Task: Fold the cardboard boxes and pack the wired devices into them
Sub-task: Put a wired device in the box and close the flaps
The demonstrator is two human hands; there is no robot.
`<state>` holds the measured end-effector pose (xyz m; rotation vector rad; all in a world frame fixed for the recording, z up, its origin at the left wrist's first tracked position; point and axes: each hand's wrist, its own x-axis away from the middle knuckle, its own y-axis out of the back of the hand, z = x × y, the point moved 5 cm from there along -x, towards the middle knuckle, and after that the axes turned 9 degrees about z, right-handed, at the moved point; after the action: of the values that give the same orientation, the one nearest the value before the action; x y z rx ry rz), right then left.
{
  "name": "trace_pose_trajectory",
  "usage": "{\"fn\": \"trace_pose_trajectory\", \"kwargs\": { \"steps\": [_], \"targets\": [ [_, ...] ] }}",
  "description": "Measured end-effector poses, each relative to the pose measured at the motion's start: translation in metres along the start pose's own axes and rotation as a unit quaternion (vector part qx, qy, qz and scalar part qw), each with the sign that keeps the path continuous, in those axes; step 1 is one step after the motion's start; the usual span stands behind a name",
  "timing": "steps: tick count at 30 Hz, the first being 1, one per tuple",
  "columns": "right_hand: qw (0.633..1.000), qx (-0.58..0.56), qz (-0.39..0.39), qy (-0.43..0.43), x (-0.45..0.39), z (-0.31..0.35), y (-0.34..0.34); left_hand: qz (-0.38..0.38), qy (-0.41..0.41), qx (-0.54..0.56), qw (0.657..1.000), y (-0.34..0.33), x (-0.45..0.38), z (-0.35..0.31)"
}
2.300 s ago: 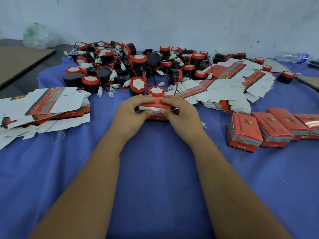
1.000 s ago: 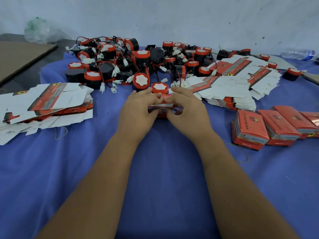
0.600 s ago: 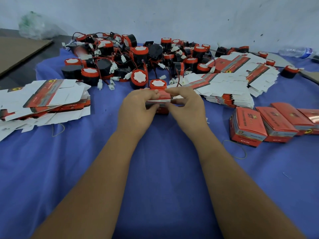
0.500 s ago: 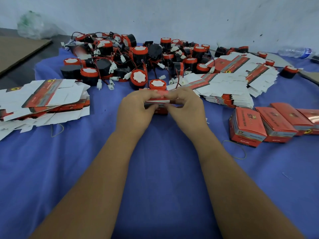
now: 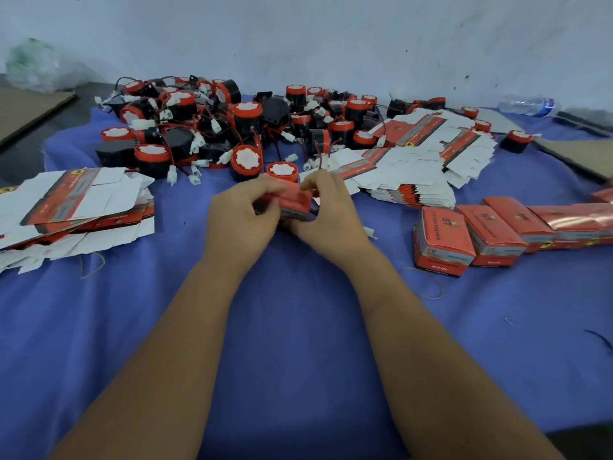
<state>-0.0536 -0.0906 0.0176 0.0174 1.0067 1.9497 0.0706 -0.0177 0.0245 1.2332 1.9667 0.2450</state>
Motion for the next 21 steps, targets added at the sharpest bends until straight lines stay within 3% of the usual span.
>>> {"fn": "trace_pose_trajectory", "kwargs": {
  "steps": [4, 8, 10, 12, 14, 17, 19, 21],
  "targets": [
    [0.999, 0.01, -0.04, -0.004, 0.004, 0.012, 0.024, -0.026, 0.011, 0.075, 0.997, -0.005, -0.003, -0.018],
    [0.983, 0.076, -0.166, -0.018, 0.02, 0.011, 0.084, -0.07, 0.069, 0.144, 0.985, -0.013, -0.008, -0.035],
    [0.957, 0.097, -0.264, -0.064, 0.037, -0.002, 0.123, 0.01, 0.095, 0.166, 0.981, -0.034, -0.012, -0.05],
    [0.923, 0.097, -0.349, -0.128, 0.059, -0.021, 0.157, 0.158, 0.069, 0.164, 0.971, -0.072, -0.008, -0.075],
    [0.911, 0.105, -0.345, -0.202, 0.074, -0.041, 0.173, 0.255, -0.005, 0.16, 0.953, -0.104, 0.002, -0.102],
    [0.908, 0.137, -0.283, -0.278, 0.096, -0.064, 0.186, 0.298, -0.055, 0.151, 0.941, -0.145, 0.009, -0.123],
    [0.883, 0.15, -0.321, -0.307, 0.116, -0.071, 0.195, 0.3, -0.013, 0.121, 0.946, -0.166, 0.011, -0.123],
    [0.879, 0.092, -0.322, -0.34, 0.131, -0.081, 0.194, 0.275, 0.03, 0.087, 0.957, -0.178, 0.009, -0.118]
  ]
}}
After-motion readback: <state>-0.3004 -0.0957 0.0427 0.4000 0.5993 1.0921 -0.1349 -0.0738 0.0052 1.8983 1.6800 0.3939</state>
